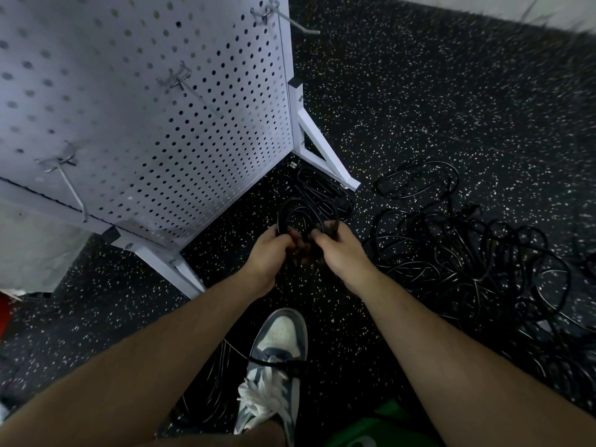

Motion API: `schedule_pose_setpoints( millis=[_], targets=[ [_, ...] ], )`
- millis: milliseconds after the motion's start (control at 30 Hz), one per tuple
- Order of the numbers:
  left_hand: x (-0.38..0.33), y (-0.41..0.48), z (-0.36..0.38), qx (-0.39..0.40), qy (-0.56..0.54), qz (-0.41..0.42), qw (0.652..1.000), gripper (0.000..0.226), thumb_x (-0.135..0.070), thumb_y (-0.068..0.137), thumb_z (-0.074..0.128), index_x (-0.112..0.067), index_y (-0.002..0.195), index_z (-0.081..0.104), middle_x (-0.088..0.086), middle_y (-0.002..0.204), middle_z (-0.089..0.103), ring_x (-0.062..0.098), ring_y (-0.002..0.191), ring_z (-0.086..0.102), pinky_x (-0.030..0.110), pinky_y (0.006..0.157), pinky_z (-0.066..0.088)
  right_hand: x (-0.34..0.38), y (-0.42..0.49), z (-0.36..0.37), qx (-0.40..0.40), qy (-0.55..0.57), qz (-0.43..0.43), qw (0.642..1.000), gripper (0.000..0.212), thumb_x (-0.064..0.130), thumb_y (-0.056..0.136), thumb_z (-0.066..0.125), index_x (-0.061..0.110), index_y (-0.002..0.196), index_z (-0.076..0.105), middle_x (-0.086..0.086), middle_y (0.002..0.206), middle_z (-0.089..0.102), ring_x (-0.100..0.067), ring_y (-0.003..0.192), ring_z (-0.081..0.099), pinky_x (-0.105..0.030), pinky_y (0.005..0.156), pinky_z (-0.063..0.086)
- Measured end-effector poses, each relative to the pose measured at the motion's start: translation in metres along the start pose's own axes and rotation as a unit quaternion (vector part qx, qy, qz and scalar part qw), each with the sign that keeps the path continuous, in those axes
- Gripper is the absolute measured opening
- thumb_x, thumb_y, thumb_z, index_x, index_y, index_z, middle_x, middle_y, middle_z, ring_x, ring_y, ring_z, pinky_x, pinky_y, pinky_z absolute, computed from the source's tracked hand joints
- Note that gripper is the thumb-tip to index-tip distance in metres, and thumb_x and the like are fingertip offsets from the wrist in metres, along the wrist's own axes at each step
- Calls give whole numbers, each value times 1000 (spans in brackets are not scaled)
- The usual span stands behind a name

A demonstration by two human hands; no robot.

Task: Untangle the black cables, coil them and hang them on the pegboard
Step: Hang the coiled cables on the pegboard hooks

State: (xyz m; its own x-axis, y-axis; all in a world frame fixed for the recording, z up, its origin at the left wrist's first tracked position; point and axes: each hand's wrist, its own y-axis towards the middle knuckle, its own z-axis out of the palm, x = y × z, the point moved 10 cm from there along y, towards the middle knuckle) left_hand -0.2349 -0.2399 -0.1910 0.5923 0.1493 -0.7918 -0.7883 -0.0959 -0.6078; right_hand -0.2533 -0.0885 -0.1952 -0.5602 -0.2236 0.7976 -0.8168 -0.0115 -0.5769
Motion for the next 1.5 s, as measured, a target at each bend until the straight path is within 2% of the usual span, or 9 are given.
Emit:
schedule_pose_setpoints(
  millis=[200, 367, 700, 800, 967, 1067, 1167, 1267, 1500],
  targets=[
    [-4, 1, -13, -37, 14, 16, 999, 15, -6, 101, 50, -6, 100, 65, 7, 82, 74, 19, 76, 70, 31, 65, 53, 2, -10, -27, -43, 71, 4, 997, 20, 38, 102, 54, 22, 103, 65, 6, 99, 66, -10, 92, 61, -23, 70, 43],
    [-13, -7, -18, -68, 121, 21, 990, 29, -31, 105, 51, -14, 106, 74, -1, 96, 74, 15, 87, 69, 23, 68, 50, 19, -17, -40, -102, -70, -116, 985, 25, 37, 105, 48, 21, 100, 67, 1, 91, 63, -15, 83, 60, -34, 80, 51],
    [-20, -24, 9, -23, 24, 16, 999, 41, -39, 106, 51, -1, 112, 66, 14, 100, 76, 26, 96, 74, 44, 92, 57, 65, -72, -5, -153, -350, -386, 840, 15, 10, 88, 71, 2, 101, 69, -10, 86, 62, -29, 71, 61, -35, 60, 53],
    [-26, -32, 28, 66, 33, 43, 996, 30, -35, 103, 57, -12, 97, 74, 10, 93, 75, 21, 89, 73, 35, 82, 59, 72, -85, 14, -165, -452, -415, 772, 35, -1, 58, 82, -1, 92, 73, -12, 76, 63, -29, 60, 63, -34, 54, 54],
    [-30, -35, 22, 59, 91, 70, 992, 30, -13, 103, 57, -19, 78, 72, -1, 72, 68, 14, 70, 64, 29, 68, 52, 72, -97, 25, -127, -456, -479, 739, 26, 7, 67, 85, 0, 89, 73, -13, 79, 63, -30, 66, 63, -37, 60, 55],
    [-30, -32, 15, 55, 104, 57, 991, 18, -16, 103, 56, -12, 94, 71, 6, 87, 72, 21, 84, 65, 37, 81, 51, 75, -88, -25, -171, -344, -408, 828, 43, 46, 76, 82, 14, 100, 65, -2, 99, 55, -21, 94, 51, -32, 80, 46],
    [-30, -41, 33, 153, 87, 18, 984, 22, -13, 105, 50, -4, 102, 69, 12, 94, 72, 24, 89, 68, 35, 82, 55, 25, -46, -39, -12, -41, -92, 995, 111, 67, 49, 90, 22, 139, 43, 4, 133, 53, -13, 121, 51, -33, 107, 43],
    [-31, -50, 48, 188, 54, 2, 981, 23, -15, 105, 50, -8, 103, 72, 10, 95, 74, 22, 89, 72, 32, 81, 58, 5, -46, -5, 159, 155, 19, 975, 84, 51, 60, 93, 13, 128, 64, -13, 119, 73, -31, 110, 70, -53, 105, 51],
    [-42, -38, 34, 29, 160, 68, 984, 22, -33, 104, 56, -20, 97, 71, 3, 97, 76, 23, 101, 72, 39, 93, 57, 15, -45, -23, 107, 98, -13, 989, 17, 27, 91, 75, 11, 95, 68, 6, 75, 73, -11, 70, 67, -26, 63, 51]
  ],
)
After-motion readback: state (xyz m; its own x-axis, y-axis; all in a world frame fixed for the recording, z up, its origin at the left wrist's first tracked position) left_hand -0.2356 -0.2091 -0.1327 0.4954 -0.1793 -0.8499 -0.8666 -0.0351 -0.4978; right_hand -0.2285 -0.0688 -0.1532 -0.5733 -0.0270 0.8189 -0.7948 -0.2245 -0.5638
